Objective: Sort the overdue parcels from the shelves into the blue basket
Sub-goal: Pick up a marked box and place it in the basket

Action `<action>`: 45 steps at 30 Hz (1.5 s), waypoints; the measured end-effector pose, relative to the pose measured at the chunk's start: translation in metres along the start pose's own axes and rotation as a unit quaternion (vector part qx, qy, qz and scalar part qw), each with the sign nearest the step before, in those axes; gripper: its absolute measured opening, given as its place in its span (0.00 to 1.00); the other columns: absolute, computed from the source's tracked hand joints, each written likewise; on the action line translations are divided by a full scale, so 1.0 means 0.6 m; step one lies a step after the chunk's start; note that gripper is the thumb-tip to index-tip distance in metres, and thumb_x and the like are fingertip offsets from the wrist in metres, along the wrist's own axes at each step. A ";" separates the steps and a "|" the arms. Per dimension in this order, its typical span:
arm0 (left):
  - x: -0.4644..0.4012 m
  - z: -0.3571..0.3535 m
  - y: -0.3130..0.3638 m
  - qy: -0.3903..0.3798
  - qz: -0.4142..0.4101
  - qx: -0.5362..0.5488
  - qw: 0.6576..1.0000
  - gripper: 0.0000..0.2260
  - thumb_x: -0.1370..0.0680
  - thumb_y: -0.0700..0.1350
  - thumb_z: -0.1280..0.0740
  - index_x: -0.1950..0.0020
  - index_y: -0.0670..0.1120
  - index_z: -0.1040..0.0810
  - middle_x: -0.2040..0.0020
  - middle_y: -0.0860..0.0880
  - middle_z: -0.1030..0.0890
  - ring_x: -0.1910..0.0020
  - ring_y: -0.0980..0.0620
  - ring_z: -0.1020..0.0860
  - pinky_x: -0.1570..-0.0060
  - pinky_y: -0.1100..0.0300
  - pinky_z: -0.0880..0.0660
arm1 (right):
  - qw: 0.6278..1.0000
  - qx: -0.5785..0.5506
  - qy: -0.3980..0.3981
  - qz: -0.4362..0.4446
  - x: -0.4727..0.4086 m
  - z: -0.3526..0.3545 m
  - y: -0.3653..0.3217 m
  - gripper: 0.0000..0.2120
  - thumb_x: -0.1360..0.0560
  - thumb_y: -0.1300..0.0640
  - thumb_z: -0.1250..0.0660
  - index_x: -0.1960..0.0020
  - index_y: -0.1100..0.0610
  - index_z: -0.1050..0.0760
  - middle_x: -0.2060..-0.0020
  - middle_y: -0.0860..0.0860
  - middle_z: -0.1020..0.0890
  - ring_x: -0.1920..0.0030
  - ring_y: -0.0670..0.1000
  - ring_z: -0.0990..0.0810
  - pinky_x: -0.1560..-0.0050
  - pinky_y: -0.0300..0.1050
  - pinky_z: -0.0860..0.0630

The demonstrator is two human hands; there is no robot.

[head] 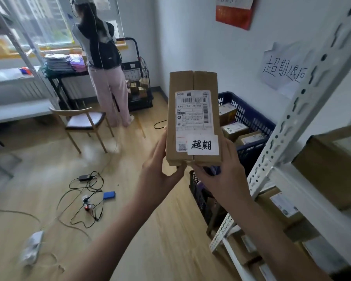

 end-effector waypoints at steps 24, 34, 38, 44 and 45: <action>-0.326 -0.109 -0.369 -0.136 0.018 0.084 0.987 0.42 0.25 0.42 0.24 0.17 0.53 0.44 0.24 0.48 0.30 0.25 0.45 0.31 0.33 0.40 0.26 | 0.991 0.034 0.033 -0.126 -0.266 -0.231 0.209 0.44 0.28 0.50 0.21 0.19 0.52 0.41 0.29 0.47 0.31 0.31 0.44 0.26 0.37 0.49 0.20; -0.551 -0.294 -0.498 -0.275 -0.011 0.139 0.951 0.44 0.27 0.36 0.24 0.18 0.53 0.43 0.26 0.53 0.29 0.29 0.51 0.27 0.43 0.51 0.19 | 0.964 0.046 0.115 -0.236 -0.422 -0.273 0.402 0.45 0.30 0.53 0.20 0.22 0.47 0.43 0.29 0.46 0.28 0.31 0.46 0.24 0.41 0.42 0.19; -0.628 -0.390 -0.538 -0.332 -0.009 0.121 0.935 0.43 0.28 0.38 0.23 0.20 0.58 0.40 0.28 0.62 0.28 0.28 0.60 0.29 0.37 0.55 0.22 | 0.946 0.089 0.138 -0.280 -0.465 -0.282 0.489 0.47 0.30 0.53 0.19 0.22 0.47 0.44 0.29 0.47 0.28 0.33 0.46 0.22 0.41 0.27 0.27; -0.685 -0.493 -0.589 -0.427 -0.004 0.131 0.895 0.40 0.27 0.37 0.24 0.20 0.56 0.38 0.26 0.60 0.29 0.25 0.59 0.32 0.31 0.54 0.26 | 0.919 0.156 0.146 -0.331 -0.487 -0.293 0.573 0.45 0.28 0.50 0.23 0.19 0.55 0.44 0.25 0.49 0.32 0.27 0.49 0.29 0.31 0.50 0.25; -0.689 -0.504 -0.596 -0.437 -0.001 0.130 0.890 0.40 0.27 0.38 0.24 0.20 0.56 0.39 0.26 0.59 0.29 0.25 0.58 0.33 0.31 0.50 0.26 | 0.915 0.161 0.148 -0.340 -0.488 -0.297 0.582 0.45 0.28 0.50 0.24 0.19 0.55 0.44 0.25 0.49 0.33 0.26 0.49 0.30 0.31 0.50 0.26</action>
Point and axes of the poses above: each hand's wrist, its own x-axis away from the middle knuckle, its own z-axis out of the back of the hand, y = z × x, the point moved 3 cm from there along -x, towards the middle knuckle
